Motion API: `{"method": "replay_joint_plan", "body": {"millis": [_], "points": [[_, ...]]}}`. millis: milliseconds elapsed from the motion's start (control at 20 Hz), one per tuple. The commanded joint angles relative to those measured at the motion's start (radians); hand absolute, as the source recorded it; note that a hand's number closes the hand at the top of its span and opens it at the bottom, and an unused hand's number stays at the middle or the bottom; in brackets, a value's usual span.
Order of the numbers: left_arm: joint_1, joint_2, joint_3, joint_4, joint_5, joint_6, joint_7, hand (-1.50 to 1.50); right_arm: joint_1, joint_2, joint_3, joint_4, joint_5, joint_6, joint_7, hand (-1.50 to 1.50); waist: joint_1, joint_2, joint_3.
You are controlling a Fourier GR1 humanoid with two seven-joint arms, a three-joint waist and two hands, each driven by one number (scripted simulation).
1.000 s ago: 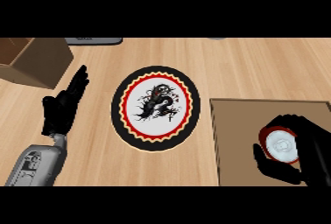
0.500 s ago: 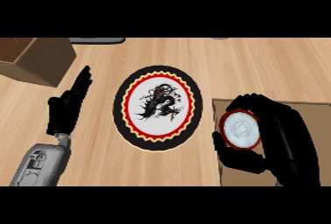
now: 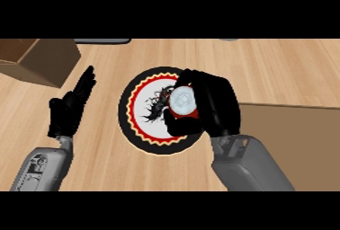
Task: Pick the can from the tray and place it in the plate
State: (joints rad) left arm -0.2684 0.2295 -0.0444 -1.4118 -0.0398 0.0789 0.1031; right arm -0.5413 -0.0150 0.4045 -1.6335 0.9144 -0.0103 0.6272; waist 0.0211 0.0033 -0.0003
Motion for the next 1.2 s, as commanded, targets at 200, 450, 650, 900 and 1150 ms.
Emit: {"method": "replay_joint_plan", "body": {"millis": [200,450,650,900,1150], "points": [[0.024,-0.015,-0.018,-0.04,-0.014,-0.014,-0.003,0.0,-0.197,0.015,0.11,0.448,-0.007,-0.134,0.021,1.5,0.013,0.001,0.0],[-0.057,-0.042,-0.009,0.011,-0.03,0.014,0.029,0.0,-0.259,0.015,0.217,0.627,-0.194,-0.307,0.114,1.5,0.022,0.005,0.001],[-0.073,0.004,0.024,0.027,0.005,-0.049,0.025,0.0,-0.295,0.015,0.174,0.762,-0.363,-0.375,0.014,-1.5,0.035,0.011,0.001],[-0.041,-0.009,0.026,0.075,-0.014,-0.045,-0.06,0.0,-0.311,0.015,0.3,0.838,-0.52,-0.513,-0.093,-1.5,0.032,0.009,0.001],[-0.012,-0.04,-0.005,0.025,-0.028,-0.024,-0.018,0.0,-0.277,0.015,0.159,0.765,-0.652,-0.629,-0.286,-1.5,0.024,0.006,0.002]]}}
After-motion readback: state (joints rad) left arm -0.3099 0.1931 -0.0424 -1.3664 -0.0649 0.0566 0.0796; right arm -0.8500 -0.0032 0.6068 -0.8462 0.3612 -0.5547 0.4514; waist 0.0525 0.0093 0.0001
